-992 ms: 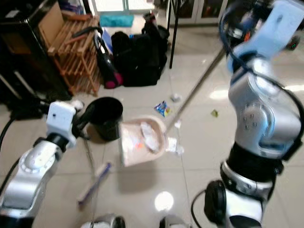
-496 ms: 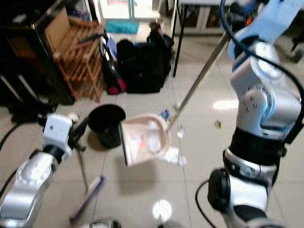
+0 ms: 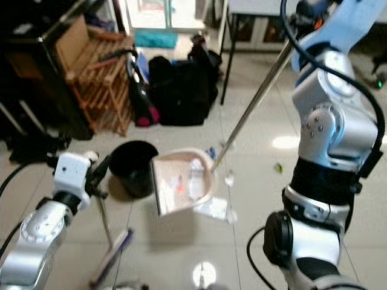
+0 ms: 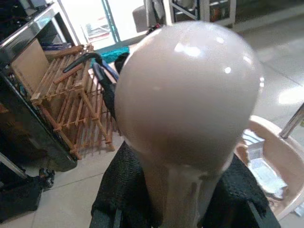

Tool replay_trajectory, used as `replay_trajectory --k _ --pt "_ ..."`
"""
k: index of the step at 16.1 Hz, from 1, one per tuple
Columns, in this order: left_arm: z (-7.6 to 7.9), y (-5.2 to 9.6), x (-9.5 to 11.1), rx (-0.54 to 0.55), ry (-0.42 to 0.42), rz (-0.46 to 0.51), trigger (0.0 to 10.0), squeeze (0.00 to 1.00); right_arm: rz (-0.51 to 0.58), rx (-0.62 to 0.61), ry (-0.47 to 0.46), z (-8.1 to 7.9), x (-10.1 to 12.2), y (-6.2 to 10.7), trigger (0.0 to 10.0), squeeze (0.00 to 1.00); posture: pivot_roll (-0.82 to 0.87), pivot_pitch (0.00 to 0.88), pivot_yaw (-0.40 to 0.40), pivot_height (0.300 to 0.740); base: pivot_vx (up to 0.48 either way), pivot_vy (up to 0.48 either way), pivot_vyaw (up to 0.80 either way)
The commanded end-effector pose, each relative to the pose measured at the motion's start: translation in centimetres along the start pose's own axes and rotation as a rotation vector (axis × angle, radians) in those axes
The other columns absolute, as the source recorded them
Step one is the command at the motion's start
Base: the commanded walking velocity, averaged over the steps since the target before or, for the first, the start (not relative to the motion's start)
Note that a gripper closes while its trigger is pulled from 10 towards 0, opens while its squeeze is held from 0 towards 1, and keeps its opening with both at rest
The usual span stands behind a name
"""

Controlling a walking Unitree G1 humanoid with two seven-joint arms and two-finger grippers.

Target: Sweep floor

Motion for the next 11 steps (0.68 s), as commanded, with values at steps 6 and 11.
replay_trajectory --k 6,11 --pt "-0.18 -0.39 0.91 0.0 -0.021 0.031 10.0 0.0 0.029 0.063 0.001 -1.94 0.18 0.65 10.0 0.0 -0.04 0.076 0.002 0.74 0.412 0.0 0.4" --pt "-0.01 -0.48 0.77 -0.017 -0.027 0.029 10.0 0.0 0.048 0.038 -0.029 -1.73 0.22 0.81 10.0 0.0 -0.04 0.076 0.002 0.74 0.418 0.0 0.0"
Point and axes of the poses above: a point about 5 cm out from each wrist's last joint towards the gripper, its own y axis pointing back from the gripper into the wrist, its own x axis along the axis of the wrist's last joint, z = x × y, the point moved 4 cm from there along -y, pointing out of the wrist towards the gripper, and after that the axes turned 5 degrees about y, right-handed, at the moved point
